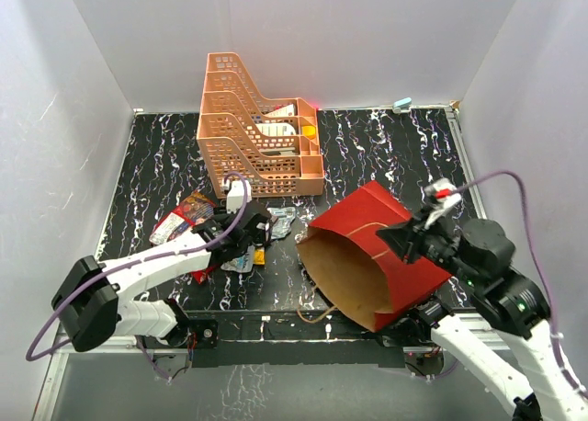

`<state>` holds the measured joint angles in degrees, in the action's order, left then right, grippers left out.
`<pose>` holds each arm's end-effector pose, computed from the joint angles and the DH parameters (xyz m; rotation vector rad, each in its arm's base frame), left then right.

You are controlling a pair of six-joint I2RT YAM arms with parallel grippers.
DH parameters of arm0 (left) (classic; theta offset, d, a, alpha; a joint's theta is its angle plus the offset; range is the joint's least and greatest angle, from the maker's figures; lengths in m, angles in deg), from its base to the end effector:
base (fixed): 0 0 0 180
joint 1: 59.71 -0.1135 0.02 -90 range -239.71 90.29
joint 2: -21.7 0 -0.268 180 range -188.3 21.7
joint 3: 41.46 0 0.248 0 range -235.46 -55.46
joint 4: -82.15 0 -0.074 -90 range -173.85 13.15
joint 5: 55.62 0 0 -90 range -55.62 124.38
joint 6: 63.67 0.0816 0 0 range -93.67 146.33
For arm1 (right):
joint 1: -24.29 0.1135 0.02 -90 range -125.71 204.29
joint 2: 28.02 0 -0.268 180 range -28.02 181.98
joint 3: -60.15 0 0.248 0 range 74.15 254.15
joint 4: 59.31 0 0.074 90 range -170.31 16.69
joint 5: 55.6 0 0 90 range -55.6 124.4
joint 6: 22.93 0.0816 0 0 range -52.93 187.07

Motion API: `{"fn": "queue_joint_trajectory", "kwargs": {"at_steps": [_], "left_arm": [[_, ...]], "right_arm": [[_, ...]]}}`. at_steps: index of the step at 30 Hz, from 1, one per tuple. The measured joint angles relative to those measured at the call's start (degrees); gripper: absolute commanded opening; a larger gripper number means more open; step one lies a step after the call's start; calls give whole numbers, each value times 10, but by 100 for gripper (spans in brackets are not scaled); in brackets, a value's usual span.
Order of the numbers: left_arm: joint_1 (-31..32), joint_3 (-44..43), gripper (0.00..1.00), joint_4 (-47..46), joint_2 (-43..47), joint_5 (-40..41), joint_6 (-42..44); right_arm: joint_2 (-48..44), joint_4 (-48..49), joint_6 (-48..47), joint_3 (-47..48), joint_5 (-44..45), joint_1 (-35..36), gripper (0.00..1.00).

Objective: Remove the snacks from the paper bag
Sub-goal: Place the snack at the center of the board, then take out the snack from the paper bag.

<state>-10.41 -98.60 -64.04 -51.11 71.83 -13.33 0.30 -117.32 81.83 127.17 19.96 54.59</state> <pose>0.2135 -0.1721 0.1970 -0.0895 2.2171 -0.0369 0.0951 0.0791 0.3451 -0.4406 1.9230 0.7639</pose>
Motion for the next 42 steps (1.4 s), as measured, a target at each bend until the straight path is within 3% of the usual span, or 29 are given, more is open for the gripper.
{"fn": "queue_joint_trajectory", "kwargs": {"at_steps": [3, 8, 14, 19, 25, 28, 32, 34, 42], "left_arm": [[0, -8, 78, 2, 23, -22, -2], [0, -18, 85, -38, 93, -123, 17], [1, 59, 86, -220, 205, -298, 56], [44, 104, 84, -335, 204, -402, 91], [249, 83, 82, -390, 113, -394, 213], [305, 58, 81, -395, 63, -381, 261], [316, 43, 81, -410, 28, -374, 295], [317, 43, 81, -417, 28, -376, 302], [320, 59, 82, -475, 75, -398, 291]], "right_arm": [[-45, -26, 37, 15, 58, 0, 7], [-47, -69, 81, 31, 135, 0, 7], [-64, -94, 118, 31, 201, 0, 7], [-76, -87, 126, 30, 214, 0, 7], [-70, -67, 104, 28, 192, 0, 7], [-53, -65, 61, 37, 143, 0, 7], [-10, -77, -9, 79, 18, 0, 7], [11, -94, -32, 111, -3, 1, 7], [-7, -168, -42, 192, 101, 15, 7]]}}
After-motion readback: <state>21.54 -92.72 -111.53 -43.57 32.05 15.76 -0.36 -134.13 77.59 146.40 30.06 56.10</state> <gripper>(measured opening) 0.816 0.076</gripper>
